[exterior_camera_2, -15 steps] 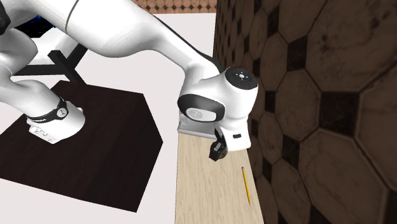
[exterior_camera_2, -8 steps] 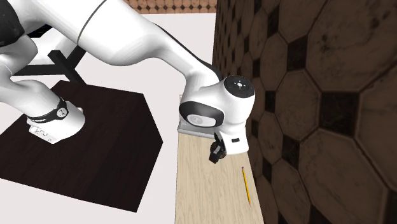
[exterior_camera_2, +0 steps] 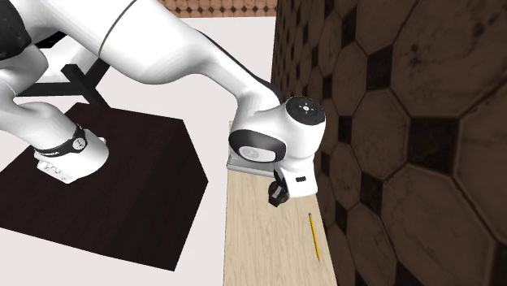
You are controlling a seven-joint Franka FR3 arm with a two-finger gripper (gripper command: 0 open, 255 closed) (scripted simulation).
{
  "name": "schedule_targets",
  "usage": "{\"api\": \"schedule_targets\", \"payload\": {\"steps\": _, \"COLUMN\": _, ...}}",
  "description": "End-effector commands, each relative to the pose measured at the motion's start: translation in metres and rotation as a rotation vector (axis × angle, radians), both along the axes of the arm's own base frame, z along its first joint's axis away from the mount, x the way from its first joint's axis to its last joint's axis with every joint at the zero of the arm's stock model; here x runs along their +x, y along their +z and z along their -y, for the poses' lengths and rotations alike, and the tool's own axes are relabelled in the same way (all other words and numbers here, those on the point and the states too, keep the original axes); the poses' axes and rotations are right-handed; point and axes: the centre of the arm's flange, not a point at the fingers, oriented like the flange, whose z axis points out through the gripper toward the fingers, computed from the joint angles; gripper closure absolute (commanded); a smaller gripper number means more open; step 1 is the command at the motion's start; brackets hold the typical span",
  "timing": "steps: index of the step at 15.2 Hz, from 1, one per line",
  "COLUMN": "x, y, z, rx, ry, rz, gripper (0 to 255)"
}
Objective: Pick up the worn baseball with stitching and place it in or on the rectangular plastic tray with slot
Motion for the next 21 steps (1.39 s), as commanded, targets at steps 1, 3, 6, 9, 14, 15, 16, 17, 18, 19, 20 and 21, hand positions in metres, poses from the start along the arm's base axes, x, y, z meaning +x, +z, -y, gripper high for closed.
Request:
{"api": "schedule_targets", "payload": {"steps": 1, "x": 0.000, "y": 0.000, "z": 0.000, "rx": 0.000, "ry": 0.000, "rz": 0.000, "gripper": 255}}
{"api": "schedule_targets", "payload": {"steps": 3, "x": 0.000, "y": 0.000, "z": 0.000, "rx": 0.000, "ry": 0.000, "rz": 0.000, "gripper": 255}}
{"api": "schedule_targets", "payload": {"steps": 6, "x": 0.000, "y": 0.000, "z": 0.000, "rx": 0.000, "ry": 0.000, "rz": 0.000, "gripper": 255}}
{"api": "schedule_targets", "payload": {"steps": 9, "x": 0.000, "y": 0.016, "z": 0.000, "rx": 0.000, "ry": 0.000, "rz": 0.000, "gripper": 255}}
{"api": "schedule_targets", "payload": {"steps": 14, "x": 0.000, "y": 0.042, "z": 0.000, "rx": 0.000, "ry": 0.000, "rz": 0.000, "gripper": 255}}
{"api": "schedule_targets", "payload": {"steps": 15, "x": 0.000, "y": 0.048, "z": 0.000, "rx": 0.000, "ry": 0.000, "rz": 0.000, "gripper": 255}}
{"api": "schedule_targets", "payload": {"steps": 16, "x": 0.000, "y": 0.053, "z": 0.000, "rx": 0.000, "ry": 0.000, "rz": 0.000, "gripper": 255}}
{"api": "schedule_targets", "payload": {"steps": 17, "x": 0.000, "y": 0.058, "z": 0.000, "rx": 0.000, "ry": 0.000, "rz": 0.000, "gripper": 255}}
{"api": "schedule_targets", "payload": {"steps": 18, "x": 0.000, "y": 0.063, "z": 0.000, "rx": 0.000, "ry": 0.000, "rz": 0.000, "gripper": 255}}
{"api": "schedule_targets", "payload": {"steps": 19, "x": 0.000, "y": 0.069, "z": 0.000, "rx": 0.000, "ry": 0.000, "rz": 0.000, "gripper": 255}}
{"api": "schedule_targets", "payload": {"steps": 20, "x": 0.000, "y": 0.074, "z": 0.000, "rx": 0.000, "ry": 0.000, "rz": 0.000, "gripper": 255}}
{"api": "schedule_targets", "payload": {"steps": 21, "x": 0.000, "y": 0.079, "z": 0.000, "rx": 0.000, "ry": 0.000, "rz": 0.000, "gripper": 255}}
